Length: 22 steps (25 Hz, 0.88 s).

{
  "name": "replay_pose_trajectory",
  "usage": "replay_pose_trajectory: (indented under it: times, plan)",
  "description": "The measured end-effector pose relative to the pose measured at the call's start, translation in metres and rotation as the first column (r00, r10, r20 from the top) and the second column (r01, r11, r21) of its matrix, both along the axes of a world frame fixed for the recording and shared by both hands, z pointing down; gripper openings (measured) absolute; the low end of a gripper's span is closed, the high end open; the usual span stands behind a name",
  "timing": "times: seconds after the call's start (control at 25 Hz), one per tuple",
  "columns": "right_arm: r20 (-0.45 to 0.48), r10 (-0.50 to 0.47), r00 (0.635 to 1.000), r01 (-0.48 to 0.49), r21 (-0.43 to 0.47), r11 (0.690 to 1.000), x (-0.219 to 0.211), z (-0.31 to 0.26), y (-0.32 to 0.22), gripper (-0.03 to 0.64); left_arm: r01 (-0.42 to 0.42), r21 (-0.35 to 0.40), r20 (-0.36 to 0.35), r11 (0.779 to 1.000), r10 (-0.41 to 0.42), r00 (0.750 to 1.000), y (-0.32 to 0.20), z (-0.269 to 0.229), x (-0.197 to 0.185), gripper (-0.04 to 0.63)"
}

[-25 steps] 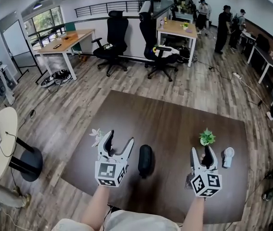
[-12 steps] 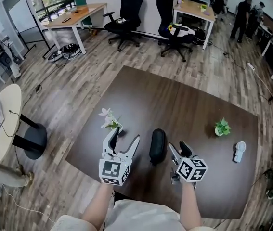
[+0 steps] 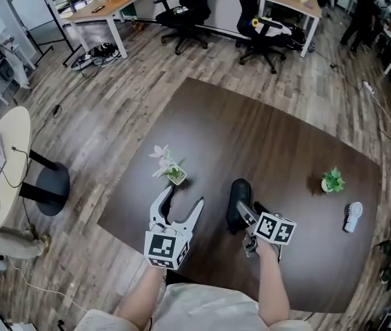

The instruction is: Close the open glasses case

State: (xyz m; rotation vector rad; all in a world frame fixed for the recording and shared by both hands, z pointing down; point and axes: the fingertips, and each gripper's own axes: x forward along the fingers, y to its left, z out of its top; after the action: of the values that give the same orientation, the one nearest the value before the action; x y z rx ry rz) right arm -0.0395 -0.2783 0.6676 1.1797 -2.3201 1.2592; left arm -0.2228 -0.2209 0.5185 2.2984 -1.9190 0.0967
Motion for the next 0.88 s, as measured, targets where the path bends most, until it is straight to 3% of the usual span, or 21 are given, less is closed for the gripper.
replay_pose_trajectory:
  times: [0.24,0.4,0.68,0.88]
  plan:
    - [-0.044,-0.090,0.995,0.084,-0.129,0.988,-0.017,0.030,0.010,0.336,-0.018,-0.024,-0.019,1.000,0.018,1.000,-0.010,0.012,0.011,0.331]
    - [-0.052,-0.099,0.994,0.091,-0.141,0.986,-0.023,0.029,0.010,0.296,-0.040,-0.039,-0.026,0.998,0.039,0.999,-0.011,0.015,0.013,0.330]
    - [-0.021,-0.112,0.993,0.113,0.029,0.993,-0.016,-0.008,0.005,0.281,-0.098,-0.022,-0.014,0.995,0.098,0.995,-0.014,0.005,0.029,0.330]
    - [0.101,-0.154,0.983,0.132,0.201,0.971,-0.015,-0.072,0.006,0.278,-0.165,0.014,-0.049,0.986,0.165,0.985,-0.014,-0.019,0.049,0.331]
